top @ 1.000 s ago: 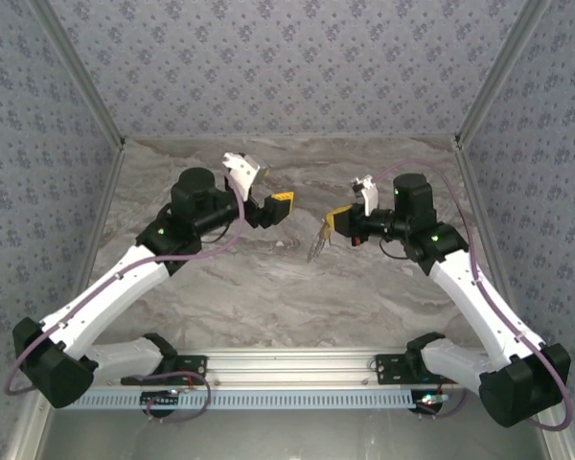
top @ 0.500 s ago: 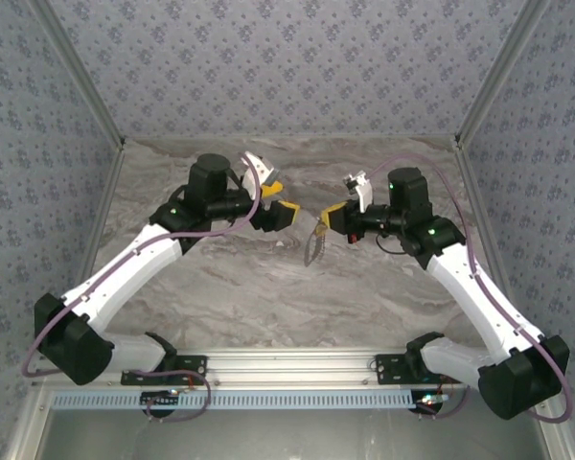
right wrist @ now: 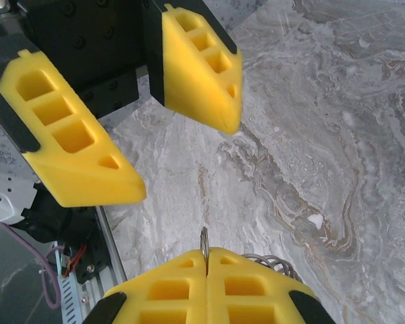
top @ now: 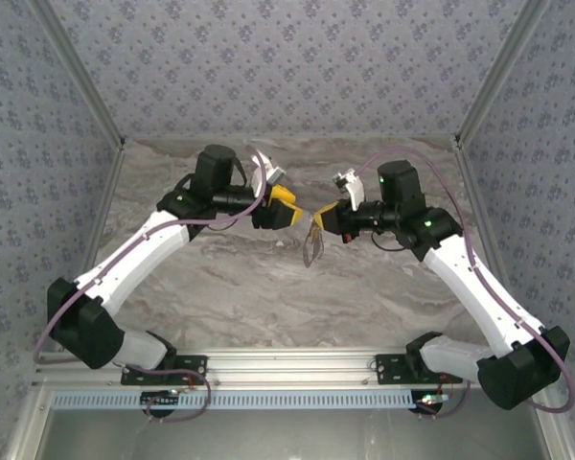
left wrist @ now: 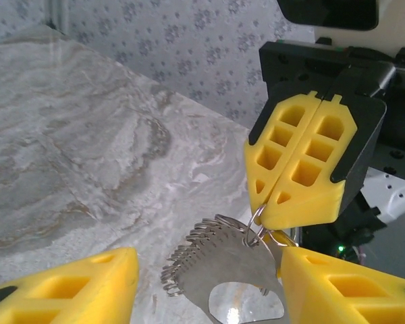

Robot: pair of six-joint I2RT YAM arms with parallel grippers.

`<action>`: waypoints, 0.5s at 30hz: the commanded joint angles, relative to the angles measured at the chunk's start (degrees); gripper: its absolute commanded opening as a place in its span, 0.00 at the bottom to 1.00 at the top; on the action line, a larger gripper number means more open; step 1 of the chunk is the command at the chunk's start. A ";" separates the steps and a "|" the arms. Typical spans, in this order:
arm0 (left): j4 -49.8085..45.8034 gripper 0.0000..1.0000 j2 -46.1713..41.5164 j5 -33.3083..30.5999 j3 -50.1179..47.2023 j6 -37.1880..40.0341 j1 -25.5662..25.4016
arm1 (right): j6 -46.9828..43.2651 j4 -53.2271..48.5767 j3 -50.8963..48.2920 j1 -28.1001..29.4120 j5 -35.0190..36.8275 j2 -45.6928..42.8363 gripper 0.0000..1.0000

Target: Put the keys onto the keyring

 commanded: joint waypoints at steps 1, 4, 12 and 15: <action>-1.64 0.56 1.06 5.71 2.29 0.50 0.07 | -1.46 -2.22 4.06 0.57 0.71 0.59 0.00; -1.47 0.55 1.60 7.28 2.38 -0.05 0.07 | -1.58 -2.35 4.70 0.85 0.89 1.04 0.00; 0.61 0.54 2.03 9.09 2.40 -2.01 0.05 | -1.29 -1.48 5.68 1.55 0.81 2.14 0.00; 1.17 0.54 2.39 9.45 2.68 -2.47 0.01 | -1.13 -1.15 5.72 1.78 0.81 2.36 0.00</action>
